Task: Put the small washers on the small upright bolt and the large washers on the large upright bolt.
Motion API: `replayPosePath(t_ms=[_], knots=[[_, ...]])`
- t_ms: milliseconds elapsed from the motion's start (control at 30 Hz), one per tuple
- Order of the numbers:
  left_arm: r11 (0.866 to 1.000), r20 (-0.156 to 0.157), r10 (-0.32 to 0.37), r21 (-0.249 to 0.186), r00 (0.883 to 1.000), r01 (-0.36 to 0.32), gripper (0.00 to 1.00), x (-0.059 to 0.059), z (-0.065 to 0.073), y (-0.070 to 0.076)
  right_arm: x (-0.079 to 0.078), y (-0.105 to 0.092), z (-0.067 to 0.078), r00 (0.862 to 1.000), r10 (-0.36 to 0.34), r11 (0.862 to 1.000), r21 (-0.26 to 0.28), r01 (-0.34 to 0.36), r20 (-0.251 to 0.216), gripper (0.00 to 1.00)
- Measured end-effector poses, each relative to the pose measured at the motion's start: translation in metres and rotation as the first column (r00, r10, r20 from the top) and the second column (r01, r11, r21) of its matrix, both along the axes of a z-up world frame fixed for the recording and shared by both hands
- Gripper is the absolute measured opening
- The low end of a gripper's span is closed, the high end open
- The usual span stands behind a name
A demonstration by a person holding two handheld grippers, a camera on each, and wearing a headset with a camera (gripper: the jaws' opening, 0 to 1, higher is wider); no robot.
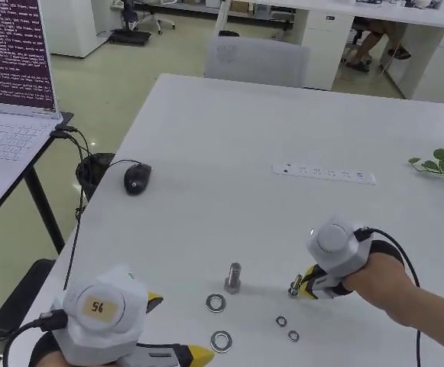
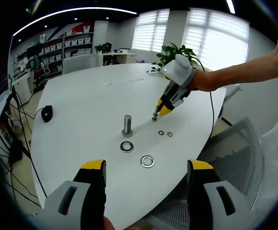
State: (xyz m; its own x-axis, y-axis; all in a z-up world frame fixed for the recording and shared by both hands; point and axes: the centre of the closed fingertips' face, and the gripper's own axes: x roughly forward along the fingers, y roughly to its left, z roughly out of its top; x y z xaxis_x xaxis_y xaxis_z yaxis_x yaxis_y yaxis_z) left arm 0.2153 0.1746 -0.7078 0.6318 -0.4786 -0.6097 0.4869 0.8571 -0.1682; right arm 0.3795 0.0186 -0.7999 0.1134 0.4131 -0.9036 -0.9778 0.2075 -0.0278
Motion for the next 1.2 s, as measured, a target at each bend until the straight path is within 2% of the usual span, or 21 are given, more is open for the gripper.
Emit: replayPosePath(t_ms=[100,367,567,667,833,1033,1200], knots=[[1.000,-0.002,-0.005,0.003,1.000,0.005,0.69,0.000,0.001,-0.001,-0.001,-0.001,-0.004,1.000,-0.023,0.999,0.025,0.023,-0.005,0.13],[1.000,0.000,-0.006,0.000,1.000,0.006,0.69,0.001,0.000,-0.003,-0.011,-0.017,-0.012,0.999,-0.039,0.999,0.015,0.040,-0.022,0.14],[1.000,0.000,-0.014,0.003,1.000,0.014,0.69,0.000,0.000,-0.005,-0.026,-0.032,-0.021,0.998,-0.047,0.999,0.003,0.047,-0.038,0.15],[1.000,0.002,-0.013,0.001,1.000,0.013,0.69,0.000,0.001,-0.005,-0.040,-0.036,-0.022,0.998,-0.020,1.000,0.011,0.020,-0.051,0.15],[1.000,-0.001,-0.019,0.000,1.000,0.019,0.68,-0.001,-0.001,-0.006,-0.059,-0.029,-0.023,0.997,0.038,0.998,0.046,-0.035,-0.070,0.17],[0.999,-0.002,-0.034,0.003,0.999,0.034,0.69,-0.001,-0.001,-0.011,-0.075,-0.012,-0.023,0.991,0.116,0.992,0.062,-0.112,-0.065,0.17],[0.999,0.000,-0.033,0.002,0.999,0.033,0.69,-0.001,0.000,-0.010,-0.081,-0.003,-0.023,0.979,0.199,0.979,0.040,-0.198,-0.031,0.17]])
